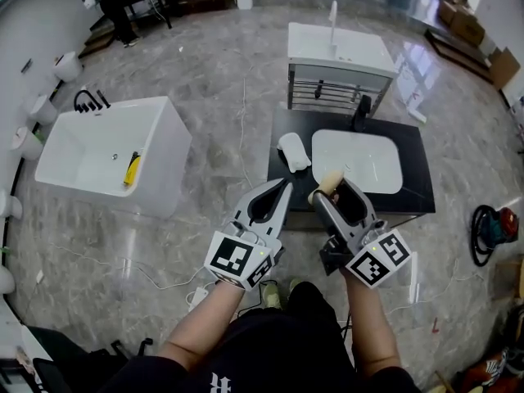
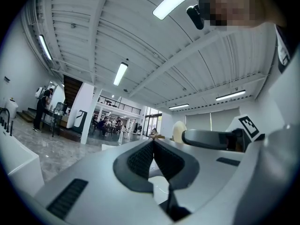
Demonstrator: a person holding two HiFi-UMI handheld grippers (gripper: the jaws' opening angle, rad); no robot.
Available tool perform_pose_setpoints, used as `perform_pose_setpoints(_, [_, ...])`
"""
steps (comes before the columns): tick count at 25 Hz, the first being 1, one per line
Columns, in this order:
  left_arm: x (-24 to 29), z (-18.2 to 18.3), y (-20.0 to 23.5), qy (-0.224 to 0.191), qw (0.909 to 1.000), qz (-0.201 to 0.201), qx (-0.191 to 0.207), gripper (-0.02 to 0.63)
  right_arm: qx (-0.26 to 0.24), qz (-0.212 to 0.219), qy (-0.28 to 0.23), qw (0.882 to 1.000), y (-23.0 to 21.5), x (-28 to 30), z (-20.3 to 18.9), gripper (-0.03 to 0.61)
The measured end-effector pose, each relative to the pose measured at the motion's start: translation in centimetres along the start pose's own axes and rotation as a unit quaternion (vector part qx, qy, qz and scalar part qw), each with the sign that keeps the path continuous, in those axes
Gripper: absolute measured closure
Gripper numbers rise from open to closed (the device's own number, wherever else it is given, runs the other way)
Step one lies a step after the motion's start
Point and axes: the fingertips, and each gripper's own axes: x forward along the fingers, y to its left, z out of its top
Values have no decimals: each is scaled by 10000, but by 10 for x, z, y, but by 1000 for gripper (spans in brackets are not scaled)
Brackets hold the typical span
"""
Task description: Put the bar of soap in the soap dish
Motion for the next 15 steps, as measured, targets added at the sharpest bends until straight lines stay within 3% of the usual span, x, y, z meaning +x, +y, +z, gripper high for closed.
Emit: perform_pose_setpoints(15, [111,-41,86,186,9990,398,-49,606,153,53,452,9988,-122,94,-14,318])
